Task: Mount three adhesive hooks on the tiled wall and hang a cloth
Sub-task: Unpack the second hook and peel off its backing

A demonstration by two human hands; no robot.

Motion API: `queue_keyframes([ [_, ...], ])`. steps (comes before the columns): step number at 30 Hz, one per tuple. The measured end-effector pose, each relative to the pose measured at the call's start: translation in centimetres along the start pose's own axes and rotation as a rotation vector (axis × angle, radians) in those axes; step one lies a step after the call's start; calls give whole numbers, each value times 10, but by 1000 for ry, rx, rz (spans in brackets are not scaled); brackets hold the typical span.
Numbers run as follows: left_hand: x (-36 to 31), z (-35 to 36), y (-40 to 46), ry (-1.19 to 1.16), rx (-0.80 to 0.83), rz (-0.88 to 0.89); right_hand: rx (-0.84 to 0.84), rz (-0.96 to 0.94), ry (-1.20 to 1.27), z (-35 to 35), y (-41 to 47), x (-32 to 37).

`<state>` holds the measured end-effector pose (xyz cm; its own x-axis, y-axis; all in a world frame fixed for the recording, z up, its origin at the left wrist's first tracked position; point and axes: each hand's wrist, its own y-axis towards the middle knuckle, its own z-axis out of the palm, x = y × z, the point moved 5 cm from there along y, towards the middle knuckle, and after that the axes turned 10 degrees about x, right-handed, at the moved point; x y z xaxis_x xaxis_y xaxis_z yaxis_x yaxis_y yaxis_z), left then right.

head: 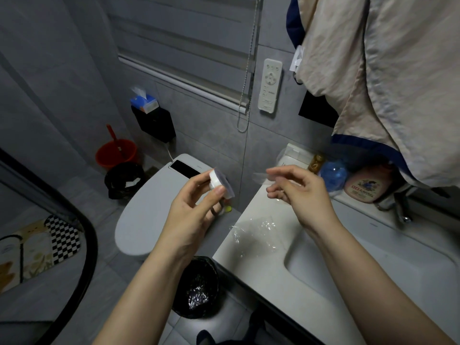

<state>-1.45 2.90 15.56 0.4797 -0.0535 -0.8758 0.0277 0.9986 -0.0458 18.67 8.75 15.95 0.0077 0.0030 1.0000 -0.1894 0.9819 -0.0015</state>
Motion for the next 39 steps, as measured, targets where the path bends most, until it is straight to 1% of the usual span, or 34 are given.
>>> queue_keyframes([
  [4,18,-12,-1,-3,-62,-30,-47,86,125,-13,-2,-10],
  [8,42,-20,-1,6,-103,-65,-105,211,284,-27,-1,-36],
  [10,57,-26,0,6,-127,-105,-117,265,356,-32,-2,-53],
  [12,74,-31,2,2,-150,-174,-128,294,355,-35,-3,-69],
  [15,101,-38,6,-69,-203,-290,-173,321,292,-43,-4,-100],
  [18,132,-48,8,-219,-277,-397,-220,393,131,-53,-4,-133],
  [24,183,-56,10,-245,-345,-568,-218,502,-184,-62,-12,-190],
  [28,205,-62,18,-181,-402,-613,-219,572,-304,-69,-11,-211],
  [32,212,-69,23,-141,-467,-589,-190,551,-436,-71,-5,-216],
  [35,219,-69,25,-146,-464,-595,-172,536,-473,-71,0,-221],
  [39,224,-66,26,-149,-448,-637,-121,466,-606,-66,9,-225],
])
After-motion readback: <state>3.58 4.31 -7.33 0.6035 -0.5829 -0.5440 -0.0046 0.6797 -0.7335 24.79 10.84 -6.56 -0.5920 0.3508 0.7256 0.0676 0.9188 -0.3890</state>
